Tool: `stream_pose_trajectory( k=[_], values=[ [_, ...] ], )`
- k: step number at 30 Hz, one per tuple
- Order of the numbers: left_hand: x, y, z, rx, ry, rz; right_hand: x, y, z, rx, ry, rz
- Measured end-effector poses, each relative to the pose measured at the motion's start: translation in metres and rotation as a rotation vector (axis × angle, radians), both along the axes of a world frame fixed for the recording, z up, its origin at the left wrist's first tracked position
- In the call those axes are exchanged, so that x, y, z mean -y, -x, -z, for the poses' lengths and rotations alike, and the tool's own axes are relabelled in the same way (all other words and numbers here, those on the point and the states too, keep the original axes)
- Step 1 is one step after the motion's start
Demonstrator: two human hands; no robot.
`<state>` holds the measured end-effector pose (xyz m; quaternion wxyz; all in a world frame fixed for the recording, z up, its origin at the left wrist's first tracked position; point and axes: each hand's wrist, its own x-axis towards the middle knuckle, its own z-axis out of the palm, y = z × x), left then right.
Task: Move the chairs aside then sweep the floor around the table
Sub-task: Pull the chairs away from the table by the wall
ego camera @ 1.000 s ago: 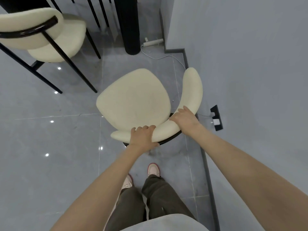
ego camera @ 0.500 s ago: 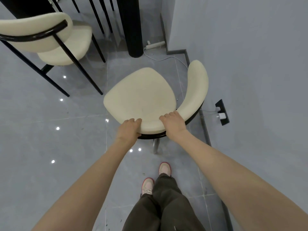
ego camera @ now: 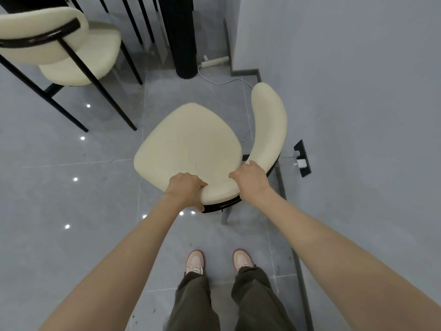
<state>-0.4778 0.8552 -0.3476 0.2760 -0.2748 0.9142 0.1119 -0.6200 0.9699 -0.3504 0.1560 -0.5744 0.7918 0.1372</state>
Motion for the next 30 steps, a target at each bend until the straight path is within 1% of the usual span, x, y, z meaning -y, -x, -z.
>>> stream_pose_trajectory(
  k=[3, 9, 16, 21, 23, 30],
  values=[
    [-0.030, 0.014, 0.002, -0.035, -0.059, -0.057, -0.022, 0.022, 0.000, -0.009, 0.007, -0.033],
    [-0.112, 0.062, 0.006, -0.110, -0.183, -0.143, -0.083, 0.084, -0.003, -0.078, -0.067, -0.127],
    [-0.182, 0.115, 0.012, -0.146, -0.226, -0.196, -0.137, 0.139, -0.009, -0.101, -0.090, -0.157],
    [-0.214, 0.141, 0.014, -0.178, -0.242, -0.225, -0.163, 0.163, -0.013, -0.078, -0.078, -0.105],
    [-0.222, 0.153, 0.016, -0.194, -0.255, -0.224, -0.171, 0.173, -0.018, -0.068, -0.102, -0.058],
    [-0.249, 0.182, 0.023, -0.236, -0.265, -0.238, -0.191, 0.196, -0.019, -0.099, -0.160, -0.009]
  ],
)
